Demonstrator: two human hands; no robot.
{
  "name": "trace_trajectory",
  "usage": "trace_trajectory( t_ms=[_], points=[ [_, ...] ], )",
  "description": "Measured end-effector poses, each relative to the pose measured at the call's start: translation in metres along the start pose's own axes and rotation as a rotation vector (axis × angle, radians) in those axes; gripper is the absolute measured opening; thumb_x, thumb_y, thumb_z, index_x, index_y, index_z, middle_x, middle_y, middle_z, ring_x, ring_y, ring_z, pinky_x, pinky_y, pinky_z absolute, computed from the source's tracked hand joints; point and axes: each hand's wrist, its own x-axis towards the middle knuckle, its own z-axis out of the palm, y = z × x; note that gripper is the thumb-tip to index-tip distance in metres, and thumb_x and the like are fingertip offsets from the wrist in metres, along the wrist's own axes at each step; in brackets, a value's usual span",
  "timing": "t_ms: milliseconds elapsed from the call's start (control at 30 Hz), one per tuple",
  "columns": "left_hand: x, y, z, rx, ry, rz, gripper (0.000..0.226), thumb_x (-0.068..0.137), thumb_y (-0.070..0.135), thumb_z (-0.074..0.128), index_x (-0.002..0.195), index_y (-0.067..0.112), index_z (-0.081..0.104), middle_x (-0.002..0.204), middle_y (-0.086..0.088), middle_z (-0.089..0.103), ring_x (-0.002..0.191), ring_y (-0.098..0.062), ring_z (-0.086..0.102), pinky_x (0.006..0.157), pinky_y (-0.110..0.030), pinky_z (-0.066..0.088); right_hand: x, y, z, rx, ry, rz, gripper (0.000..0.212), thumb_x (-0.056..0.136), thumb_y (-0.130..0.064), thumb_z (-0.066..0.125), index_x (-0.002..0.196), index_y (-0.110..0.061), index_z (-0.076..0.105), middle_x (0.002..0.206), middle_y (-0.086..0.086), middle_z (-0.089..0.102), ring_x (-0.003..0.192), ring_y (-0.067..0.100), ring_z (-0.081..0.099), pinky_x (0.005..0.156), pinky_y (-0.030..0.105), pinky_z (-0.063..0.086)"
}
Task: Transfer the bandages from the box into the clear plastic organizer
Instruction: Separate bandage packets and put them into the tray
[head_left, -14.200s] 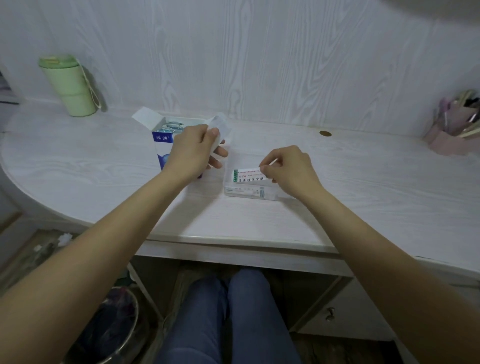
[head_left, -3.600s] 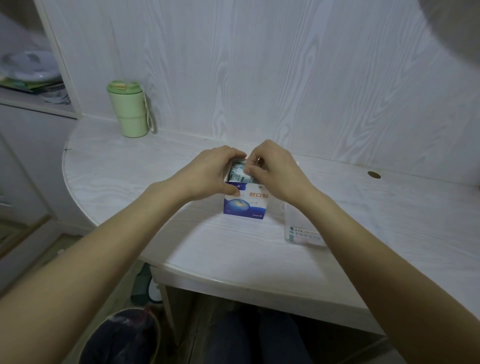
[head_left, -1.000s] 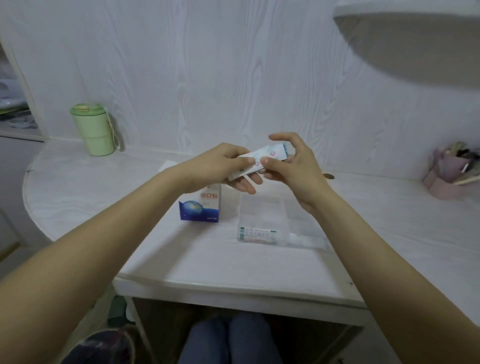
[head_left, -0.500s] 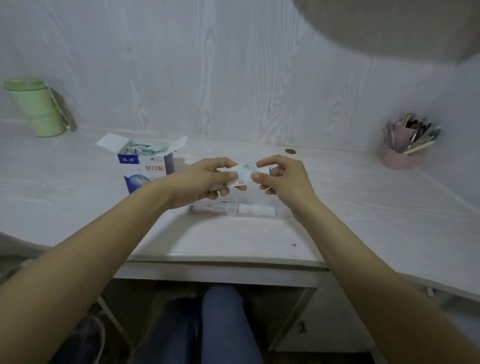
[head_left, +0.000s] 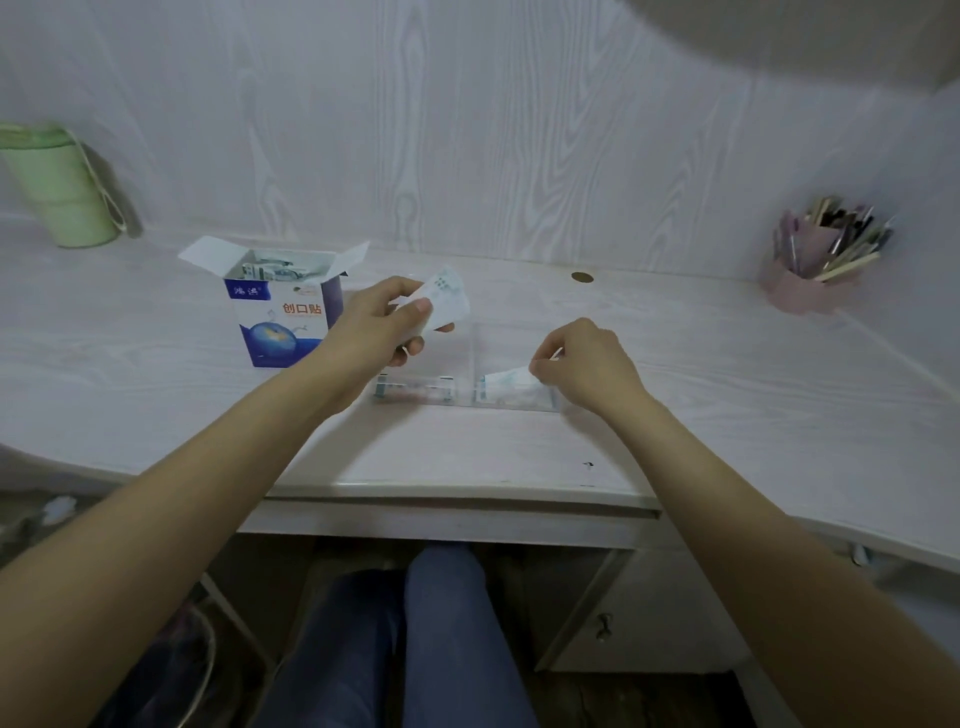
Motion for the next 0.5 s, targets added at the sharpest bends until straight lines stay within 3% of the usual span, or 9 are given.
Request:
trace_trajectory(
  t_ms=[267, 400, 500],
  points=[
    [0.003, -0.002, 0.004, 0.041, -0.027, 0.0, 0.02, 0.099, 0.013, 0.044, 0.115, 0.009, 0.054, 0.095, -0.007, 0.066, 0.057, -0.011, 0.044, 0.05, -0.017, 0.034, 0.006, -0.011, 0.008, -0.34, 0.011, -0.089, 0.016, 0.087, -0.028, 0.065, 0.098, -0.017, 0.069, 0.099, 0.004, 0.066, 0.102, 0.024, 0.056, 0.079, 0.032, 0.036],
    [0.004, -0.002, 0.005, 0.059, -0.044, -0.001, 0.019, 0.099, 0.015, 0.044, 0.114, 0.011, 0.054, 0.093, -0.004, 0.067, 0.058, -0.01, 0.045, 0.052, -0.019, 0.035, 0.011, -0.013, 0.008, -0.391, 0.007, -0.112, 0.025, 0.084, -0.031, 0.069, 0.102, -0.013, 0.069, 0.104, 0.007, 0.06, 0.105, 0.025, 0.051, 0.072, 0.031, 0.037],
    [0.006, -0.002, 0.007, 0.073, -0.058, 0.005, 0.018, 0.099, 0.015, 0.044, 0.113, 0.013, 0.055, 0.091, -0.001, 0.068, 0.059, -0.01, 0.046, 0.052, -0.019, 0.036, 0.017, -0.015, 0.008, -0.376, -0.097, -0.073, 0.024, 0.084, -0.027, 0.069, 0.103, -0.013, 0.068, 0.102, 0.007, 0.064, 0.094, 0.025, 0.058, 0.07, 0.031, 0.044]
  ],
)
